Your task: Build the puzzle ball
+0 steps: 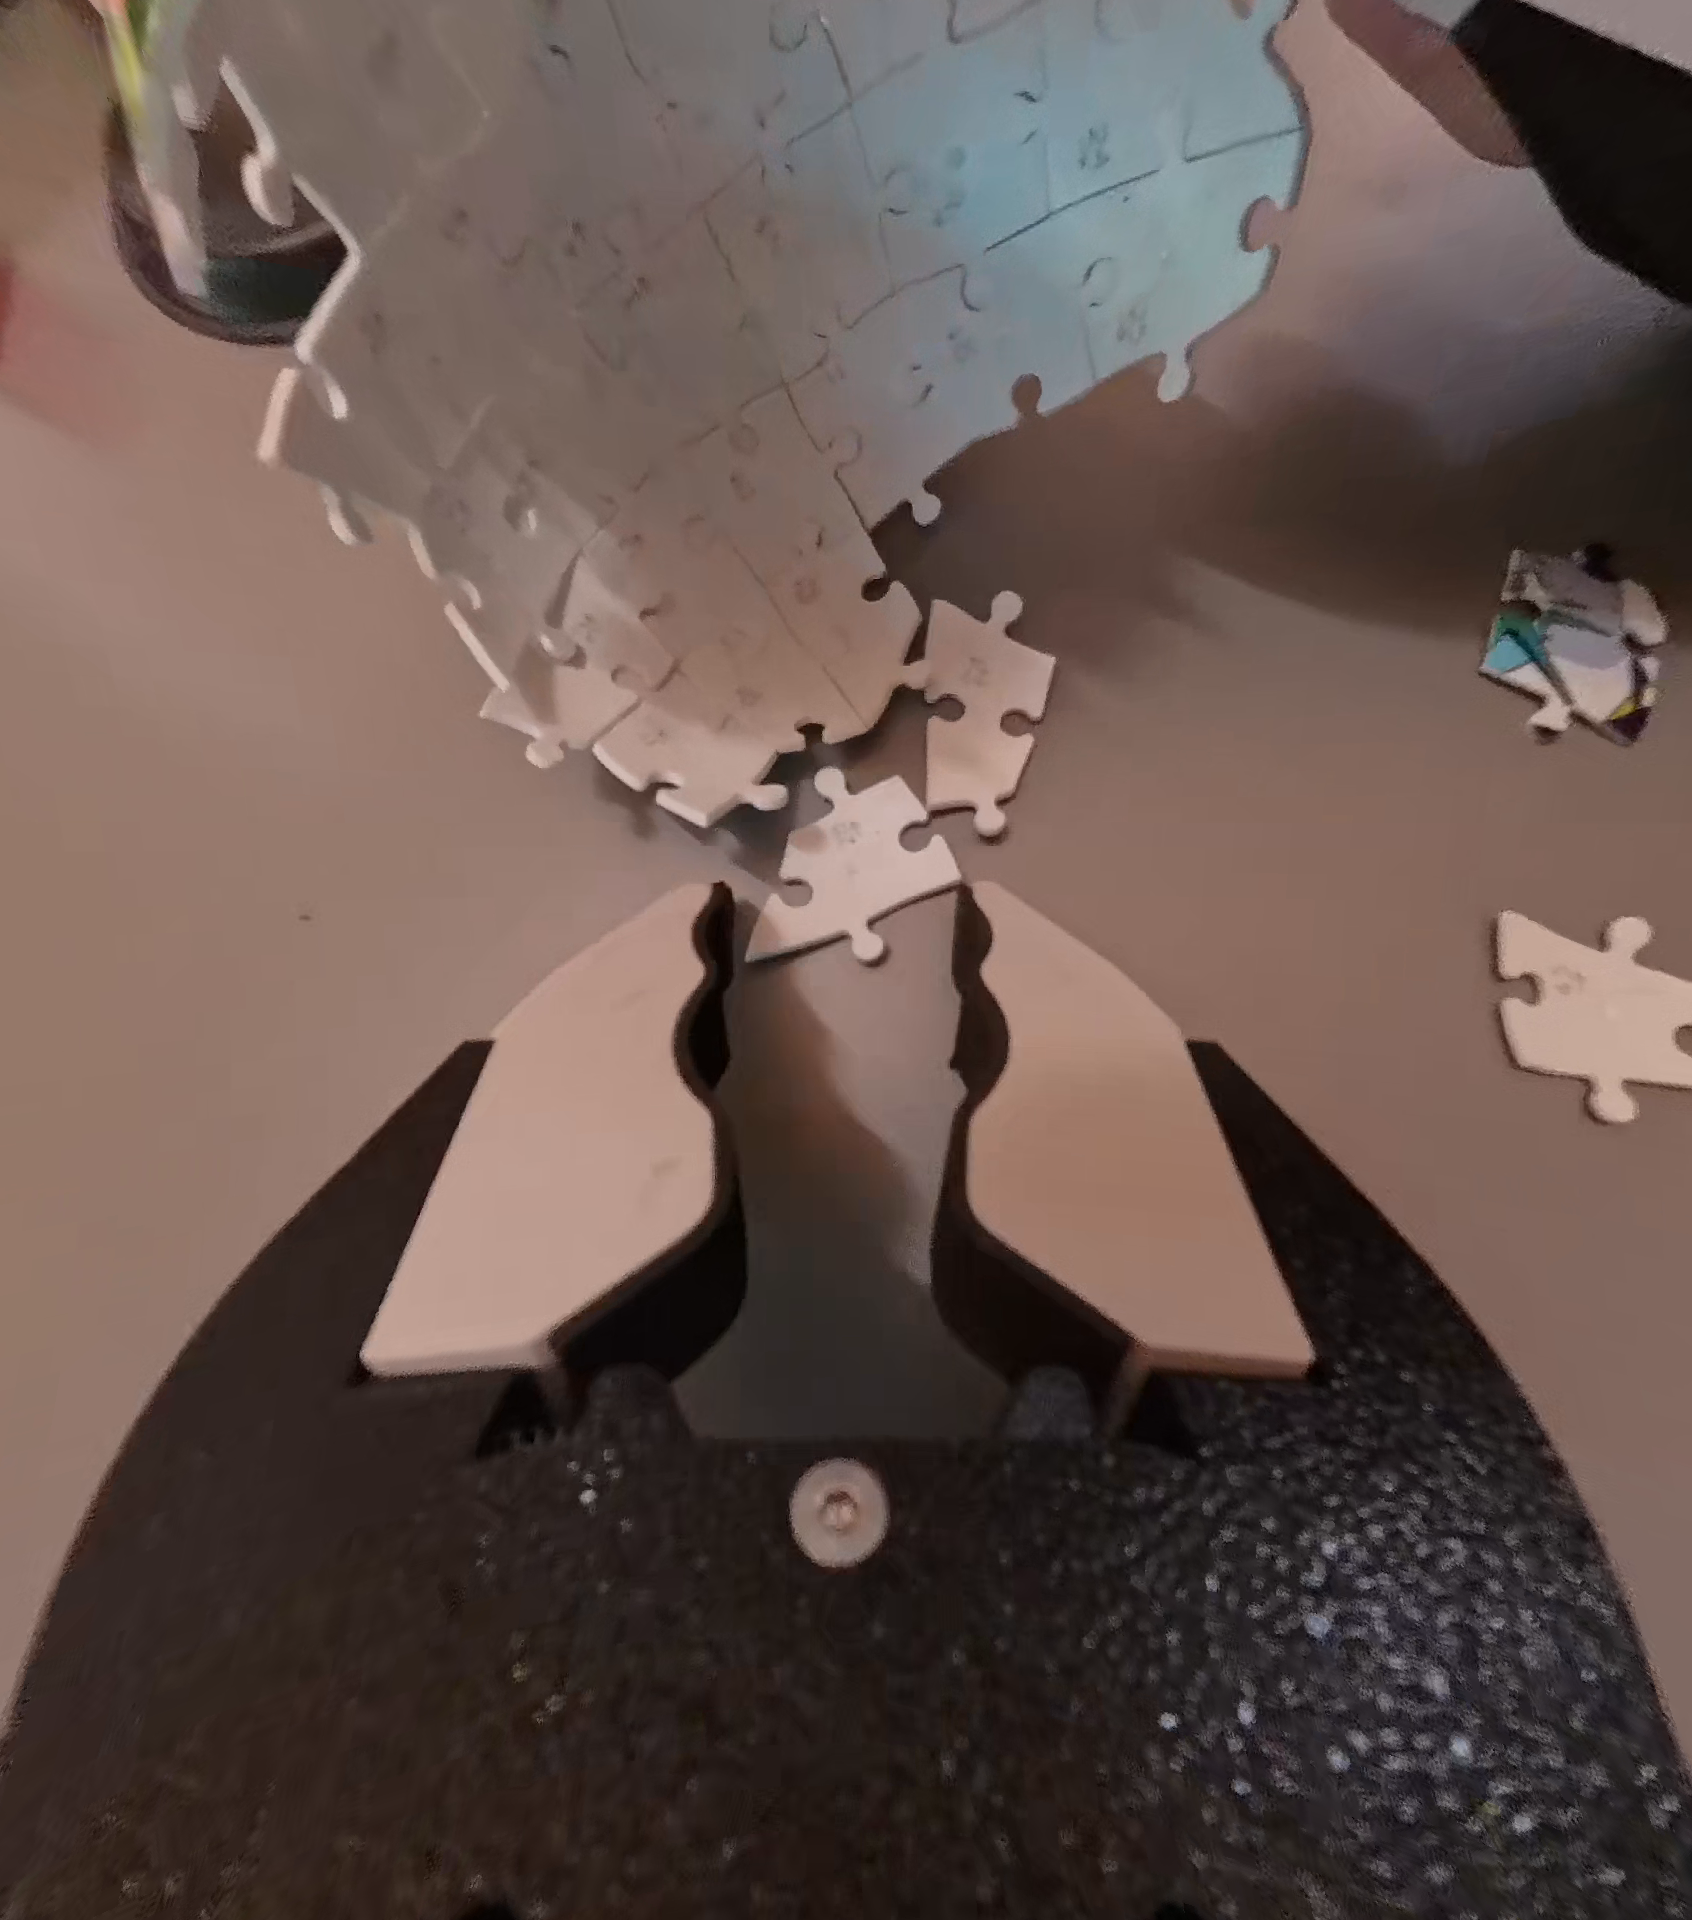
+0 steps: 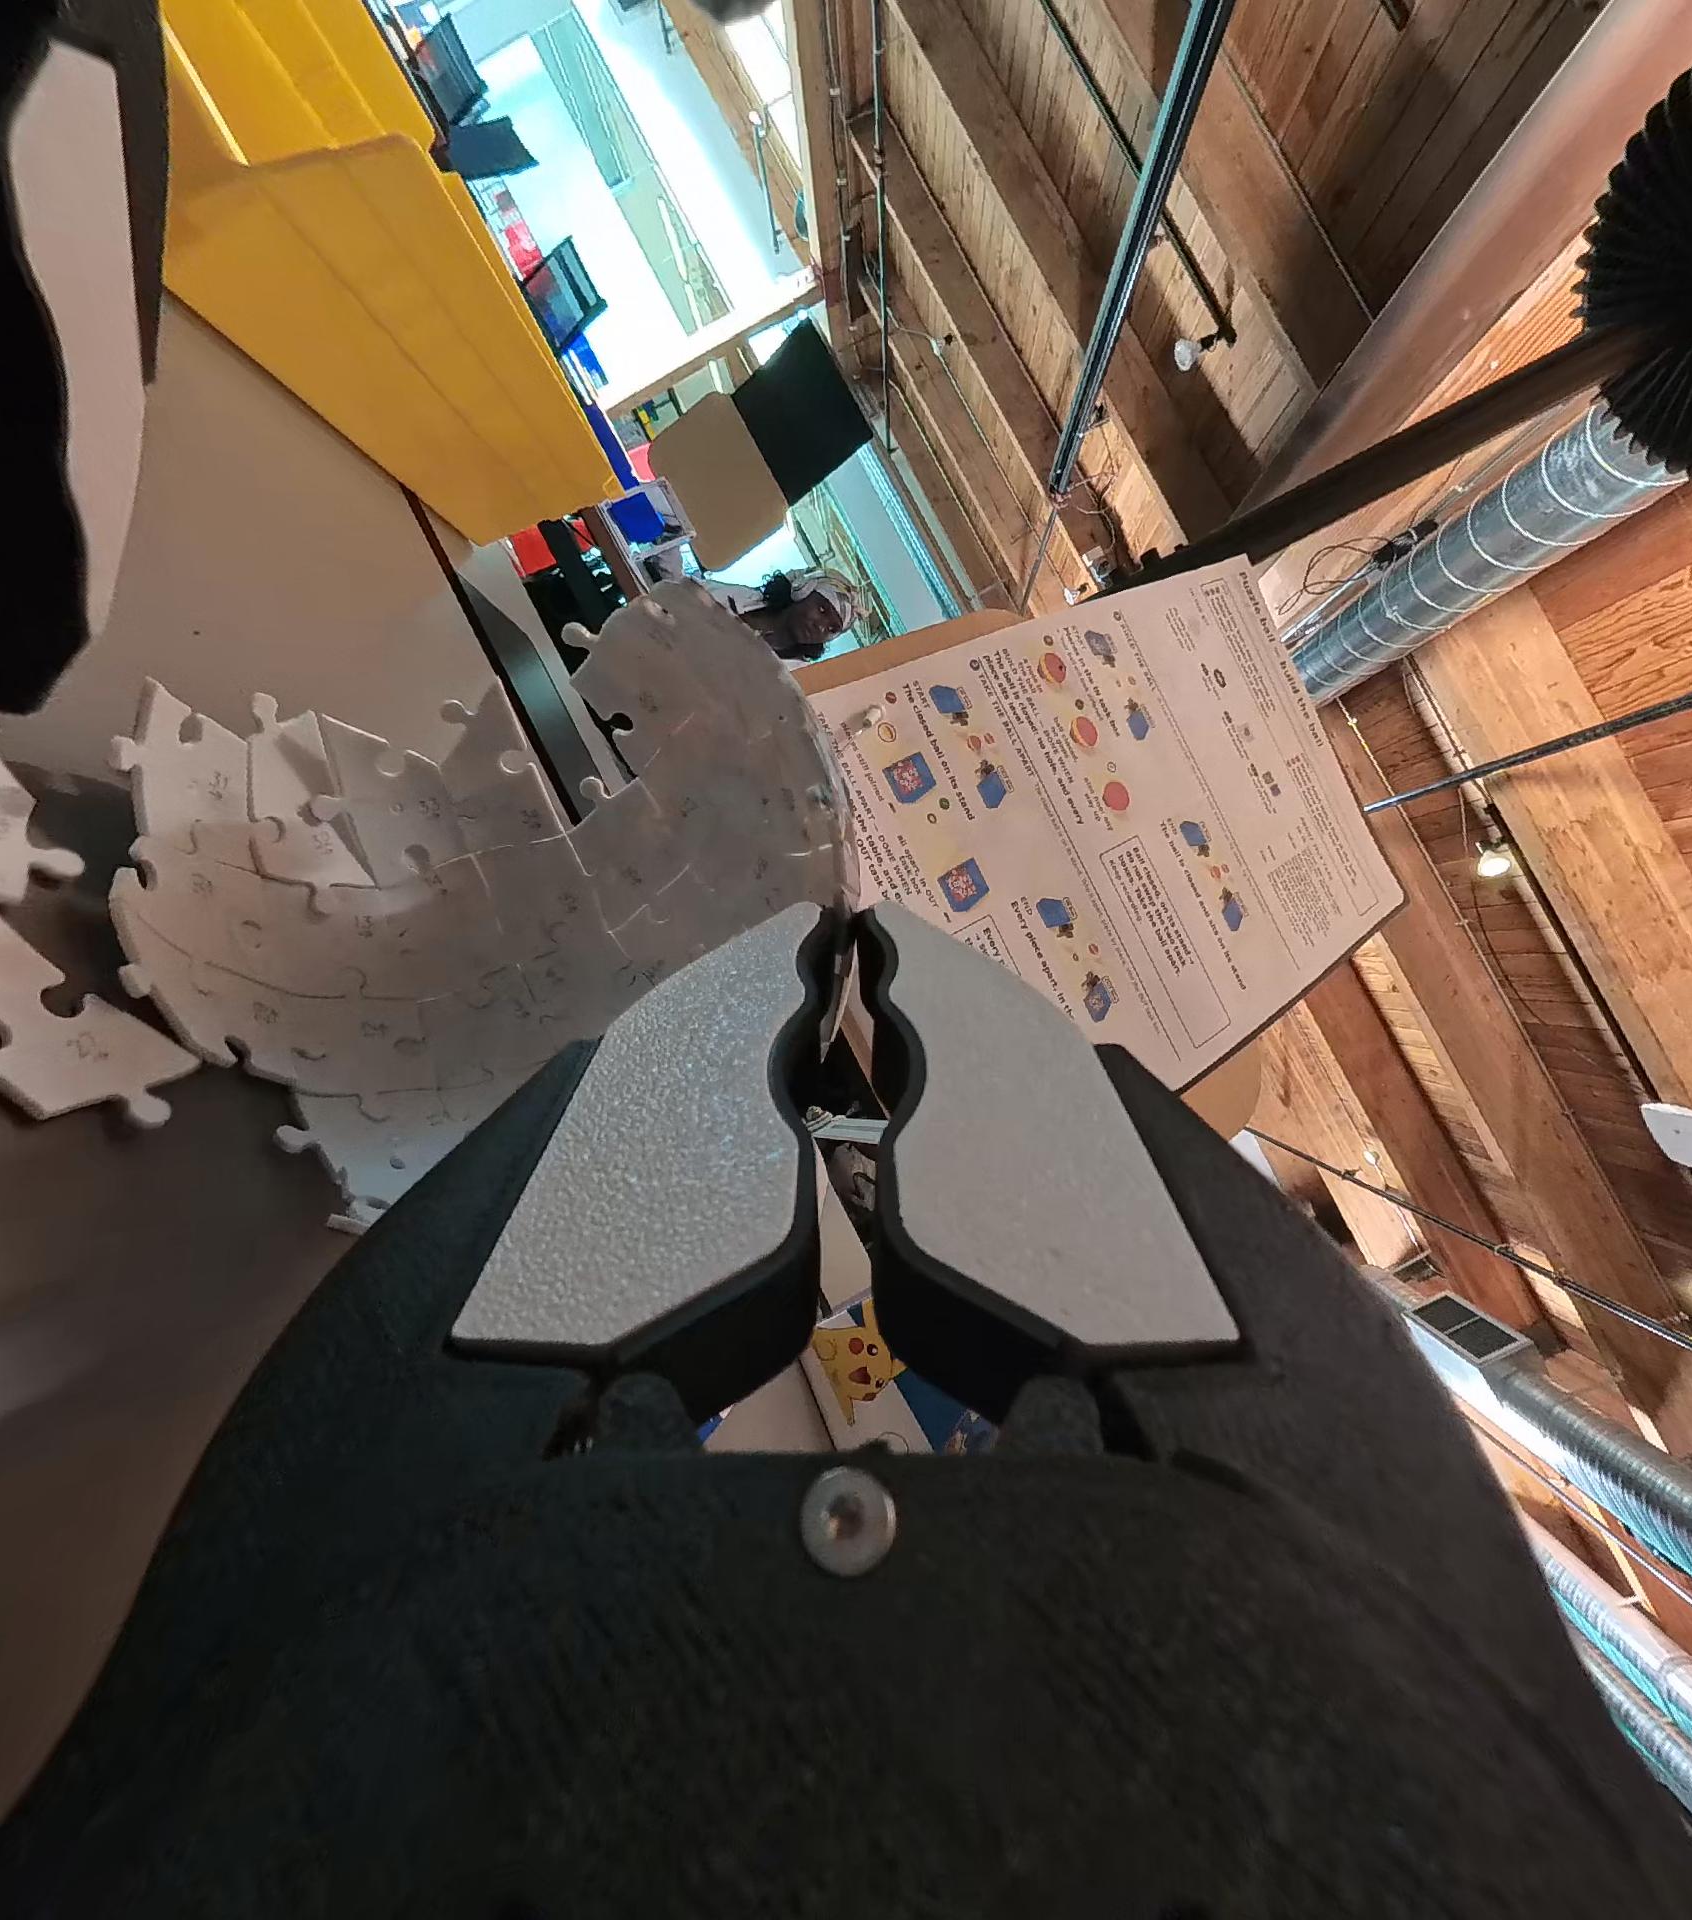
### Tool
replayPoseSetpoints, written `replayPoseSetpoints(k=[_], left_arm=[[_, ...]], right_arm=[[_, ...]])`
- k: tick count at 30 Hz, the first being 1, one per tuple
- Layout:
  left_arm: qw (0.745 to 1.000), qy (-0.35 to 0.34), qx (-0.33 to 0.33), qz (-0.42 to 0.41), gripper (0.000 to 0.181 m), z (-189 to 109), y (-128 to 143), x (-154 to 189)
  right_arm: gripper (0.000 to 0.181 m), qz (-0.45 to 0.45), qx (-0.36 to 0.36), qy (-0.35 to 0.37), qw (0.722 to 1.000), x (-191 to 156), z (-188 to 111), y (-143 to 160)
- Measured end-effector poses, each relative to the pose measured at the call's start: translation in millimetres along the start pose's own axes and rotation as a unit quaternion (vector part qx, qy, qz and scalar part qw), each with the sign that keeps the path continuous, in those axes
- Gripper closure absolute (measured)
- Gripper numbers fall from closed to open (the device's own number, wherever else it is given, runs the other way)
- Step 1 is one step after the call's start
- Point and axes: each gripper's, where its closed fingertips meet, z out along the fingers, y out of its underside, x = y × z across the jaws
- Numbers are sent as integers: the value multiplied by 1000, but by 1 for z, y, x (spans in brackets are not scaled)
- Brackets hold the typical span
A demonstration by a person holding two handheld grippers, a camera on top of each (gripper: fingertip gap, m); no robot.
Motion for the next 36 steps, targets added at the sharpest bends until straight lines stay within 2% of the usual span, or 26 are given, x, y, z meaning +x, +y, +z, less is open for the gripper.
replayPoseSetpoints(k=[2,5,16,18,20,23,26,28,31,34,36], left_arm=[[999,23,-9,-26,147,1,1,3],[999,12,-15,-40,158,0,2,2],[996,-16,-25,-82,164,-9,8,20],[994,-34,-10,-101,165,-13,4,21],[989,-57,24,-131,181,-19,-8,21],[976,-88,84,-181,181,-26,-31,18],[976,-110,81,-169,181,-26,-33,16],[977,-128,85,-148,175,-29,-33,8],[970,-189,104,-116,158,-48,-40,-22],[962,-238,125,-38,140,-65,-54,-50],[965,-241,106,10,131,-61,-56,-57]], right_arm=[[177,2,-2,0,1000,0,0,1],[177,5,-4,0,1000,1,0,3],[178,5,-5,0,1000,1,1,3],[178,4,-5,0,1000,1,0,3],[178,4,-6,1,1000,1,0,3],[177,5,-10,3,1000,1,0,3],[177,5,-14,4,1000,1,-2,4],[177,8,-16,4,1000,1,-3,5],[177,9,-21,6,1000,2,-5,6],[177,14,-26,7,1000,2,-5,8],[177,18,-30,9,999,2,-5,9]])
